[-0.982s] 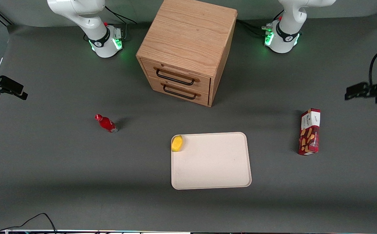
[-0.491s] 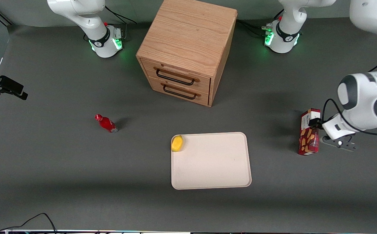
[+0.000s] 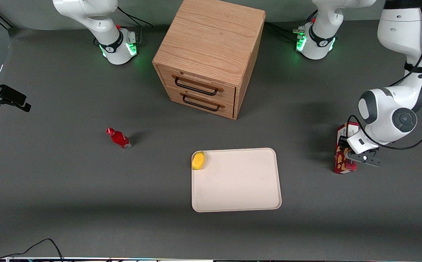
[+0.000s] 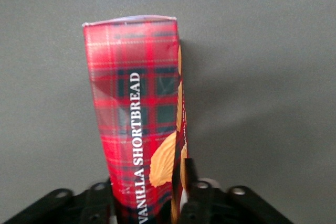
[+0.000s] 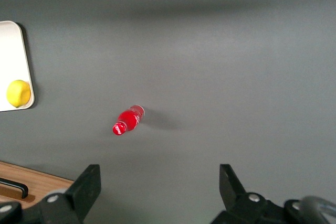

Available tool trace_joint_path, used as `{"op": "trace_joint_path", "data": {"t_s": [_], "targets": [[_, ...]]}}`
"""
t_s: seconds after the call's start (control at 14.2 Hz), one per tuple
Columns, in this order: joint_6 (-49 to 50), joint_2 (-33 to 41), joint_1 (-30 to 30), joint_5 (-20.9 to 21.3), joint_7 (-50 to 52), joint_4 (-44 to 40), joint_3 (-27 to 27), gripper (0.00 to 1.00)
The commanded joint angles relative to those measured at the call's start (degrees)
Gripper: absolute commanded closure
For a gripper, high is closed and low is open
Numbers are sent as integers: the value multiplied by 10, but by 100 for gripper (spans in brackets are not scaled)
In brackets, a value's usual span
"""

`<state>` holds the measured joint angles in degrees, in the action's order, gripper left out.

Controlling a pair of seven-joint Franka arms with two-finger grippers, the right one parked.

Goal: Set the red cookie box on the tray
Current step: 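Close the left gripper around the top of the red box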

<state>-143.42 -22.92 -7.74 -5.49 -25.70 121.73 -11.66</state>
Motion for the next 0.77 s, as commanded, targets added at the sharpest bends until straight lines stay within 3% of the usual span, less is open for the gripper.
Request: {"op": "trace_joint_path", "data": {"t_s": [0.0, 0.21, 0.35, 0.56, 0.7], "targets": [[50, 28, -3, -14, -14, -17, -4, 100], [169, 54, -3, -15, 19, -85, -4, 100], [297, 74, -8, -14, 98, -174, 2, 100], [500, 66, -10, -6, 266, -357, 63, 100], [520, 64, -10, -6, 388, -400, 123, 100]]}}
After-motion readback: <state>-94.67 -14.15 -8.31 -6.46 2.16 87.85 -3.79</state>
